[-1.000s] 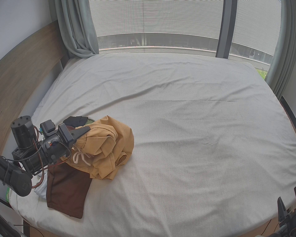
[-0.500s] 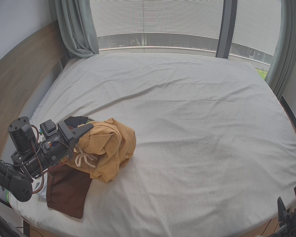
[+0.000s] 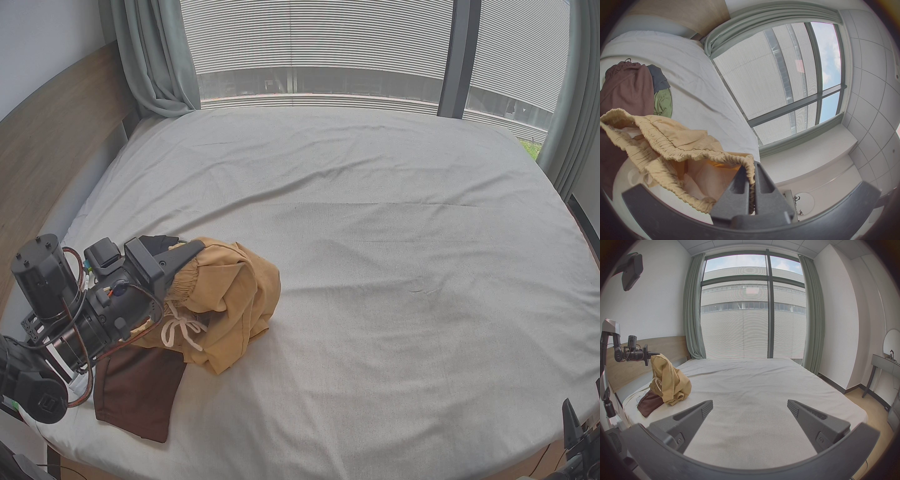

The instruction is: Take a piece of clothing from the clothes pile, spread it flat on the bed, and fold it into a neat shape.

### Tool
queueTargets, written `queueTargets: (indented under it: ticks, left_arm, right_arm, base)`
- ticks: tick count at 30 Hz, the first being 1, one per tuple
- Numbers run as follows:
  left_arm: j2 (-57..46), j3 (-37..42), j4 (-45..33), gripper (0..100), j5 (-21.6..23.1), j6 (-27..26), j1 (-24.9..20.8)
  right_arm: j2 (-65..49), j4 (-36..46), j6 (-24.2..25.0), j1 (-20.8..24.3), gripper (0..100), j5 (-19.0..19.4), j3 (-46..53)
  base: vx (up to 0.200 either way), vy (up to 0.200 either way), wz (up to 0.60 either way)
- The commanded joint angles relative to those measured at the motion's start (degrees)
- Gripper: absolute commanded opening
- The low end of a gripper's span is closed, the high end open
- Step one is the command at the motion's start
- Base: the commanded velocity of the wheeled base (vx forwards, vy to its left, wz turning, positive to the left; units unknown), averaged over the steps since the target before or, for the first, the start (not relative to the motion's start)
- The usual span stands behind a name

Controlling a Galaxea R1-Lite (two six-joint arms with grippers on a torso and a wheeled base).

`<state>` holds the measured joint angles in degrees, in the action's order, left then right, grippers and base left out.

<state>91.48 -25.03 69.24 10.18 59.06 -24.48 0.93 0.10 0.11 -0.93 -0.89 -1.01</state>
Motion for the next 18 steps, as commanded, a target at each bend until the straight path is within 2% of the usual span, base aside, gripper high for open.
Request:
queueTargets:
  ticks: [1, 9, 18]
  left_arm:
    - [-0.07, -1.96, 0.02, 0, -3.32, 0.26, -5.67]
    - [-0.07, -4.77, 0.02, 0, -6.05, 0.35, -12.08]
    - [-0.07, -10.83, -2.97, 0, -5.78, 2.64, -17.88]
  right_arm:
    - [-0.93, -0.01, -0.02, 0.05, 100, 0.01, 0.92]
    - [-0.93, -0.01, 0.07, 0.05, 100, 0.01, 0.92]
    - [-0.93, -0.01, -0.02, -0.04, 100, 0.01, 0.92]
  base:
    - [0.000, 0.000, 0.00]
    - [0.000, 0.000, 0.00]
    - [0.000, 0.000, 0.00]
